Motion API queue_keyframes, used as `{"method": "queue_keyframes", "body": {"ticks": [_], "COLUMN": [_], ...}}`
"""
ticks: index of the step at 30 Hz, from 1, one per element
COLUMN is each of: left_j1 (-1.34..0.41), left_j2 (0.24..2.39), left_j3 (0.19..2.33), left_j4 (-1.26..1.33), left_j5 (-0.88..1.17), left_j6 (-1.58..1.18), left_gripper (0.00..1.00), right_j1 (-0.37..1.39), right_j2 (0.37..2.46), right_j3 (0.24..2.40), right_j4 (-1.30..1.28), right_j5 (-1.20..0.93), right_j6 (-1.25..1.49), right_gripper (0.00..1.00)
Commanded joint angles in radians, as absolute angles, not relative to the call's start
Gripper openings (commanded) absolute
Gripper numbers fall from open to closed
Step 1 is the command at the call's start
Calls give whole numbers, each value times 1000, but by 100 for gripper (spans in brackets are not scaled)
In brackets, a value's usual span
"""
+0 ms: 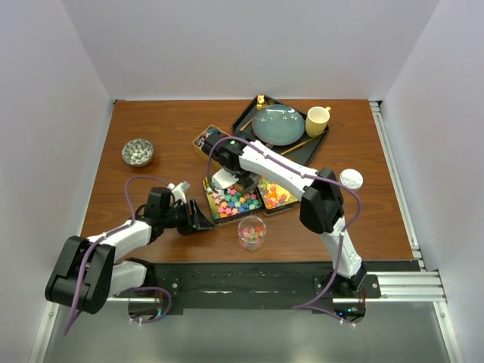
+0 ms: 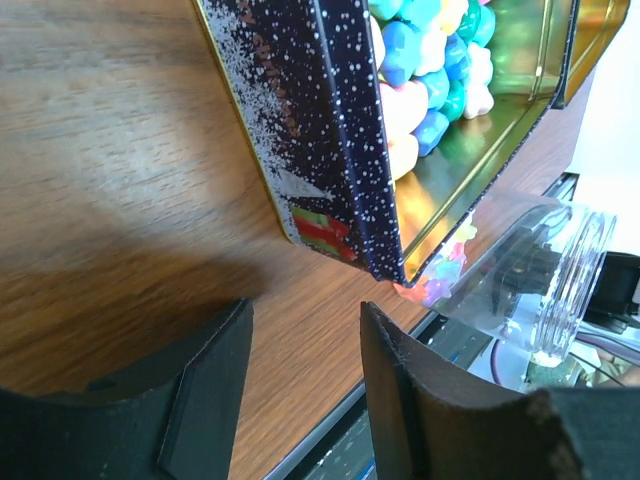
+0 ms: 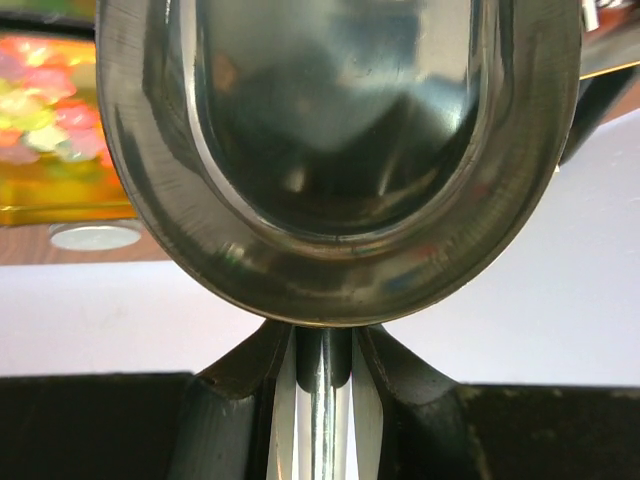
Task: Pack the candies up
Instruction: Scoop the fake candies from the storage box.
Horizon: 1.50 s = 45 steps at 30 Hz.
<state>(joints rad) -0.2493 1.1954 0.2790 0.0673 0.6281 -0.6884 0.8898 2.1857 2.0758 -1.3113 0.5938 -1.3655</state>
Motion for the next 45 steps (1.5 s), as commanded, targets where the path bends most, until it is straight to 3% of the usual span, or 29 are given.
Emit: {"method": "queue_keyframes", "body": {"ticks": [1, 14, 27, 45], "left_j1": [-258, -281, -291, -291], "left_j2": [1216, 1258, 1331, 1243], "left_j3": [256, 252, 284, 242], "left_j4": [127, 258, 353, 443], "left_j5": [600, 615, 624, 644], "left_j6": [-698, -721, -724, -649], "left_gripper": [52, 47, 45, 45], "right_j1": [879, 945, 939, 865], "right_j2": [2255, 2177, 2263, 2279], "right_j3": [2207, 1930, 1980, 2008], "right_j4": [-1569, -1532, -1574, -1588], "right_j5": [752, 709, 532, 589], "right_j6": [-1373, -1339, -1333, -1565], "right_gripper": [0, 0, 0, 0]}}
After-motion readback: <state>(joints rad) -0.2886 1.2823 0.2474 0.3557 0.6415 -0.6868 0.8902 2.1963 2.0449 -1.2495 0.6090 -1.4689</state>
